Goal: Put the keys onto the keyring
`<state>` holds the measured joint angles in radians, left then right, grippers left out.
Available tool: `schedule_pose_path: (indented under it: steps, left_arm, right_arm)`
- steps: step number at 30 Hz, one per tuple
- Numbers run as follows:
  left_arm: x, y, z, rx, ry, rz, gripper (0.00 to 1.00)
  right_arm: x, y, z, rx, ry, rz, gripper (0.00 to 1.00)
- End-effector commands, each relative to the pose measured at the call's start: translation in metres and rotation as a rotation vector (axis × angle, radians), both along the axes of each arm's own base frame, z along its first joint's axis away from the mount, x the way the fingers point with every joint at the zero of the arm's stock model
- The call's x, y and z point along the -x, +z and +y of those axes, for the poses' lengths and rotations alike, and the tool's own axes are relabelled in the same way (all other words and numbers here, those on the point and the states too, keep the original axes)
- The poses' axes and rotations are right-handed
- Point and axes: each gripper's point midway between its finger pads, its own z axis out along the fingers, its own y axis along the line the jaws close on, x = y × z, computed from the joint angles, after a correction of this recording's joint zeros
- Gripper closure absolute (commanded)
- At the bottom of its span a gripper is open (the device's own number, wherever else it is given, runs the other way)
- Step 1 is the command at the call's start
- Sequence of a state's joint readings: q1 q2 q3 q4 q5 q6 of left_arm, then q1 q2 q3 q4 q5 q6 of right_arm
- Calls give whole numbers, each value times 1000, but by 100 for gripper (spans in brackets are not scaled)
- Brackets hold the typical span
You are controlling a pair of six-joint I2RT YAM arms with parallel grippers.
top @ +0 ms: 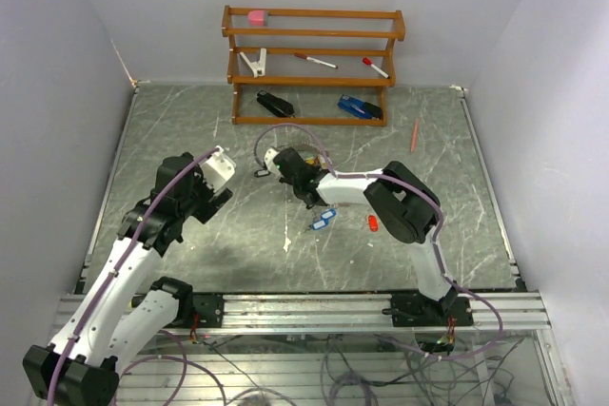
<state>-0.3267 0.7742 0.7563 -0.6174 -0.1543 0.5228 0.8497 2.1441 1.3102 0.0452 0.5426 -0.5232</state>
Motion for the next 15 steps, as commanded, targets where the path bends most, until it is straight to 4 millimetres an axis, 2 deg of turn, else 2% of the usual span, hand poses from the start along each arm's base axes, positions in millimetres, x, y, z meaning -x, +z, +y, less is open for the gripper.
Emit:
schedule_pose_path:
  steps: [1,4,7,11,12,15]
  left_arm:
    - [-4,2,1,14,14,-24,1]
    - [-5,2,0,19,14,-23,1]
    - [-6,2,-2,23,9,-25,1]
    - [-8,1,-4,28,1,-26,1]
    - [-8,1,-4,30,-2,-24,1]
    - [-8,1,-5,31,-7,-28,1]
  right_arm:
    - [5,2,-7,-19,-14,11,92]
    - [4,18,-7,-43,-9,-14,90]
    - [7,25,-7,-27,40,-22,80]
    - [19,11,1,-22,153,37,62]
    - [23,15,5,-28,198,45,56]
    - [33,10,7,-38,267,46,35]
